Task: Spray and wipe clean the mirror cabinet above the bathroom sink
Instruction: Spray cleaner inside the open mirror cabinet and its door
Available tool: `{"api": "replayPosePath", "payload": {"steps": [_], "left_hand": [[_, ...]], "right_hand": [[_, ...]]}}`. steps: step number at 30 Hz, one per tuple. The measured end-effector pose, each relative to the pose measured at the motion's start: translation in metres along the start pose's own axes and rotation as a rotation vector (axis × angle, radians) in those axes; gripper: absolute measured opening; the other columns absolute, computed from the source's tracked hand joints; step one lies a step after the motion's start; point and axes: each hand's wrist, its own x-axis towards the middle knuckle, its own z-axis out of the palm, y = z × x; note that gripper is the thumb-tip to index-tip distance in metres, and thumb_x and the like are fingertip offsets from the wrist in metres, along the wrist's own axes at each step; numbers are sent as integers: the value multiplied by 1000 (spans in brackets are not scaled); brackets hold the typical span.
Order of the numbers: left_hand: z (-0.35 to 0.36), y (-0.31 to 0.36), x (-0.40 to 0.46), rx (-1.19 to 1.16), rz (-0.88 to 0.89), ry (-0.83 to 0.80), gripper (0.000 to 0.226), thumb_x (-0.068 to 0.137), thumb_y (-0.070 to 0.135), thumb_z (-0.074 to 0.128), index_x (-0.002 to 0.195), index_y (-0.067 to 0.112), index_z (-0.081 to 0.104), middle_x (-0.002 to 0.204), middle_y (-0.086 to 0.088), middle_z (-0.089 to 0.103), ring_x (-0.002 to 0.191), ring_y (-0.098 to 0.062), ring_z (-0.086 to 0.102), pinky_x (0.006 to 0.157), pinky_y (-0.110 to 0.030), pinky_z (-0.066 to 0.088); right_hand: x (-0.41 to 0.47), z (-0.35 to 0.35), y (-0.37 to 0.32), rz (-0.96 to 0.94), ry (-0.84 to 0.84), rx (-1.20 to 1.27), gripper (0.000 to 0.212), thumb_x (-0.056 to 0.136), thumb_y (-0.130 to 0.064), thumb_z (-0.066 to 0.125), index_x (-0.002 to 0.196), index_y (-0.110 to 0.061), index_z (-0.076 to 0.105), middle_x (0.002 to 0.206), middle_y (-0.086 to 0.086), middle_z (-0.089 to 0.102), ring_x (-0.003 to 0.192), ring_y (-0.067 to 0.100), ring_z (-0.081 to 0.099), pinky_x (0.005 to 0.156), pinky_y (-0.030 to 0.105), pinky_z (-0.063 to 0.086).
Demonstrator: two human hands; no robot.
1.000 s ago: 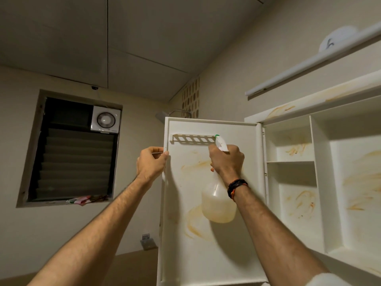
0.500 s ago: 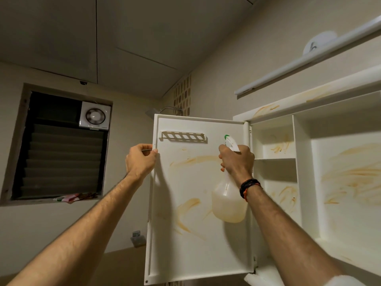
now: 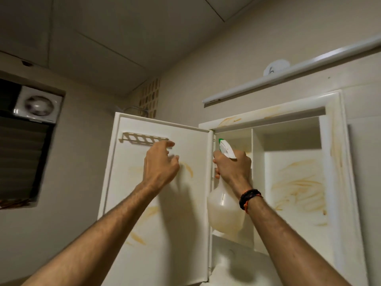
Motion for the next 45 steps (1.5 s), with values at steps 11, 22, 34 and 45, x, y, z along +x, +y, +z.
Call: {"api": "replayPosePath", "payload": {"steps": [11, 22, 34, 45], "left_hand": [[64, 2, 34, -284, -14, -223, 54, 82, 18, 69, 134, 14, 53, 130, -7, 61, 116, -20, 60, 103, -37, 47], [86, -5, 40, -430, -19, -302, 59, 80, 18, 70, 135, 16, 51, 131, -6, 58, 121, -23, 55, 99, -34, 45], [89, 35, 8, -588, 20, -466, 50, 85, 21, 71, 132, 14, 55, 133, -2, 59, 116, -21, 59, 103, -40, 47], [104, 73, -51, -624, -17, -684, 57, 86, 19, 72, 138, 10, 49, 139, -4, 56, 122, -22, 57, 105, -36, 46]], "right_hand": [[37, 4, -24, -148, 162, -365, 29, 74, -20, 58, 62, 6, 62, 50, 5, 55, 45, 24, 60, 38, 21, 45], [36, 5, -46, -127, 415, -581, 31, 77, -25, 59, 63, 2, 65, 55, 9, 60, 56, 30, 66, 55, 45, 59], [5, -84, -84, -139, 640, -652, 24, 81, -23, 59, 58, -17, 59, 67, 12, 70, 57, 25, 68, 49, 35, 59], [-44, -116, -50, 39, 453, -639, 19, 81, -20, 62, 69, -6, 68, 71, 12, 72, 46, 13, 60, 39, 18, 46]]}}
